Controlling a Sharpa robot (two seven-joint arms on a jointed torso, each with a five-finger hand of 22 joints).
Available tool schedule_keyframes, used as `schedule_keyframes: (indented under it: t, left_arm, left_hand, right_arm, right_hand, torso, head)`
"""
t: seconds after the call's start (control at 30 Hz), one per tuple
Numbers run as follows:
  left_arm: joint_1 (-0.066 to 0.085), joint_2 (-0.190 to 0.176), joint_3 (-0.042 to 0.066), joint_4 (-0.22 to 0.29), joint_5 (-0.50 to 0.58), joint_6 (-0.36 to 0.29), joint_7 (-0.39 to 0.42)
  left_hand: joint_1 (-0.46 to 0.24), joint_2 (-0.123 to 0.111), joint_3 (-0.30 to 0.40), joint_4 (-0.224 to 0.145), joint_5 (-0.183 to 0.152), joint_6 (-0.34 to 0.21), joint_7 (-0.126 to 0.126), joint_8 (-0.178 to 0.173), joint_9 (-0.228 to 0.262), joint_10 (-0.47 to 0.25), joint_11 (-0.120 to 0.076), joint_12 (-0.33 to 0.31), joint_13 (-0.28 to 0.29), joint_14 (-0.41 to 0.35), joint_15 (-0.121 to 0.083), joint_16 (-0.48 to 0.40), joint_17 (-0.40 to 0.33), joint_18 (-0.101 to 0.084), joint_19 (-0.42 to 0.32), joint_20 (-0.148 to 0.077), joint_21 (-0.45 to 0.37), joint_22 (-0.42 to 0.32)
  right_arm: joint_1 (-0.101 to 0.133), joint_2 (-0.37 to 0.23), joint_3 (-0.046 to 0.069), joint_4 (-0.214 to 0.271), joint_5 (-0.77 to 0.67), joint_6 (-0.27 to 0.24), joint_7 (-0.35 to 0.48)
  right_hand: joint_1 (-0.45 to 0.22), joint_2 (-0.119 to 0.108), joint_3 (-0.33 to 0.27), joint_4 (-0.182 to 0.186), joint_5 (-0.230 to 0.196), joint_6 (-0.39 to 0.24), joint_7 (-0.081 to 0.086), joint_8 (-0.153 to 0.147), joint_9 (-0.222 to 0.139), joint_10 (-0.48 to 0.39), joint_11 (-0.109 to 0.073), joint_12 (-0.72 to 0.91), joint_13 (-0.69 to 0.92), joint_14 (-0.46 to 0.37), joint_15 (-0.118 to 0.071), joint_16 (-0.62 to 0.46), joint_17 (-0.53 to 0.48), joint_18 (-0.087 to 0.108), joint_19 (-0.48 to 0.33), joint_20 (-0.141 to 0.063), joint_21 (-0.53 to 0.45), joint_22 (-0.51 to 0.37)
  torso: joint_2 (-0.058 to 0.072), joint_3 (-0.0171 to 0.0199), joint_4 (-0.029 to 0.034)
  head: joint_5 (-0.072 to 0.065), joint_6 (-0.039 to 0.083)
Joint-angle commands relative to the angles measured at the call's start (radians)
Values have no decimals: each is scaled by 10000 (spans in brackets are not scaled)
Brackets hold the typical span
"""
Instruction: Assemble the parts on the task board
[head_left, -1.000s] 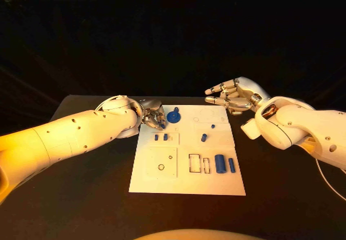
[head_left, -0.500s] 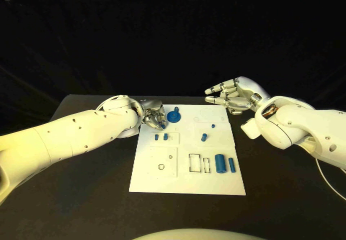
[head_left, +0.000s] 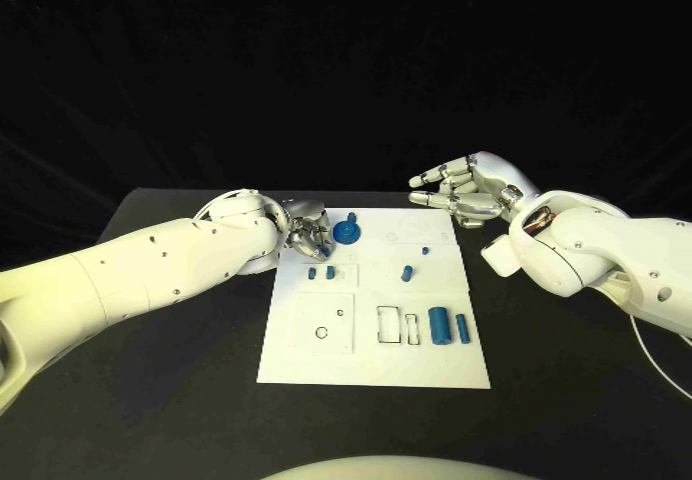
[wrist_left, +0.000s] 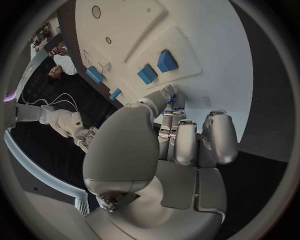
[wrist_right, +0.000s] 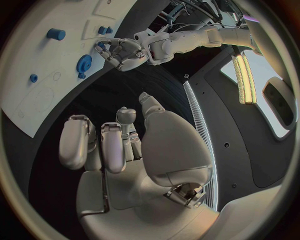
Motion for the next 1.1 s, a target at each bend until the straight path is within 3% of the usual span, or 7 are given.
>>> schedule_keyframes:
  t: [0.03, 0.37, 0.5, 0.8, 1.1]
  left_arm:
    - [-40, 45, -20, 33, -78, 413, -146]
    - [-47, 11, -21, 20, -81, 401, -165]
    - [-47, 1, -21, 7, -81, 364, -168]
    - [-51, -32, -15, -48, -49, 178, -179]
    - [-52, -102, -7, -168, -38, 110, -202]
  left_hand:
    - [-105, -37, 48, -36, -31, -90, 34, -67, -23, -65, 63, -91, 15, 294, 64, -34, -30, -111, 143, 1, -48, 507]
    - [-147, -95, 51, -80, -32, -201, 78, -144, -57, -120, 107, -157, 26, 271, 101, -62, -93, -100, 114, 33, -110, 475]
    - [-198, -128, 77, -102, -28, -430, 139, -265, -119, -188, 158, -232, 29, 257, 143, -72, -130, -94, 96, 68, -142, 465]
    - [-384, -336, 146, -156, -21, -1745, 260, -324, -503, -250, 259, -396, 52, 225, 236, -85, -238, -75, 65, 172, -218, 451]
    - [-432, -379, 120, -151, -15, -1809, 274, -296, -536, -271, 276, -428, 55, 217, 245, -94, -269, -72, 59, 185, -235, 445]
  right_arm:
    - [-6, 4, 0, 13, -37, 143, 31]
    - [-6, -2, 0, 9, -37, 141, 34]
    - [-6, -3, 0, 6, -37, 136, 33]
    - [-6, 2, 0, -34, -33, 148, 9]
    - [-6, 4, -1, -77, -52, 288, -111]
  right_hand:
    - [-32, 86, -60, 23, 2, -50, 4, 51, 8, -28, 10, 47, 7, 495, 47, -61, 245, 187, -37, 1, -62, -2]
    - [-32, 86, -60, 23, 2, -50, 4, 51, 8, -28, 10, 47, 7, 495, 47, -61, 245, 187, -37, 1, -62, -2]
    - [-32, 86, -60, 23, 2, -50, 4, 51, 8, -28, 10, 47, 7, 495, 47, -61, 245, 187, -37, 1, -62, -2]
    - [-8, 104, -109, 28, -14, -109, 16, 43, -2, -484, 19, -617, -582, 461, 55, -145, 147, 229, -140, 5, -195, -228]
    - [16, 134, -145, 39, -16, -138, 22, 49, -2, -681, 26, -915, -860, 394, 61, -316, -57, 276, -255, 11, -349, -476]
  torso:
    - [-9, 2, 17]
    - [-7, -4, 13]
    - [-8, -2, 12]
    - [-7, -2, 10]
    - [-9, 7, -8]
  head:
    - [-14, -14]
    - [-17, -21]
    - [-12, -16]
    - [-5, -12]
    - [-3, 5]
